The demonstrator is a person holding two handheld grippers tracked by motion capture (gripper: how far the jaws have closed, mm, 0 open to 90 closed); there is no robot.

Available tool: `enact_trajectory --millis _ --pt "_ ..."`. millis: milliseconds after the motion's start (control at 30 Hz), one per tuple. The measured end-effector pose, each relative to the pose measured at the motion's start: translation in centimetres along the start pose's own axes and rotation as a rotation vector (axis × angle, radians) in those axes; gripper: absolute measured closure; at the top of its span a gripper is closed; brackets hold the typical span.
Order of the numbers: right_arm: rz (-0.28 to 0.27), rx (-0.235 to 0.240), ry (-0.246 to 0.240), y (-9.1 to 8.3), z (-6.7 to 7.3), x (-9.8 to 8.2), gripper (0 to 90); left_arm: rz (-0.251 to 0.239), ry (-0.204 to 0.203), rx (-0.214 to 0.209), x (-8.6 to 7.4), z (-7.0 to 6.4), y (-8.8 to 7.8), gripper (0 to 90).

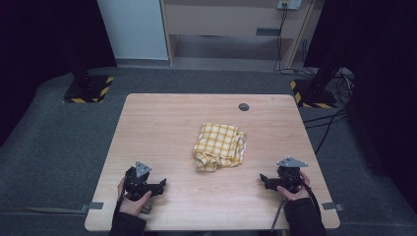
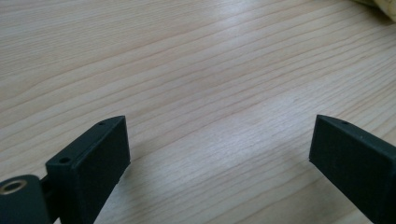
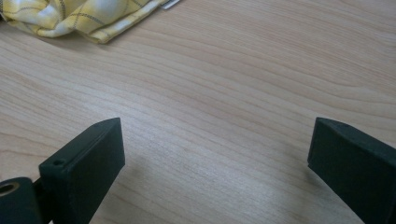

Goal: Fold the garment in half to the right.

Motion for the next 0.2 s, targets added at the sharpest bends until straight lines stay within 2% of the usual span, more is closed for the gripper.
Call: enact_trajectory --millis 200 --pt "-0.003 -0.012 0.007 -0.15 -0.8 -0.07 3.8 0.016 -0.002 0.015 -0.24 0.32 0.08 3.7"
Point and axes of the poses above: each handheld gripper's, and its own axes: y roughly forward along the jaws, x roughly out of its top, z roughly to its left, the point moved 3 cm from there along y, roughly forward along the jaws, and after that the axes turned 4 degrees about y, right-handed, at the moved point
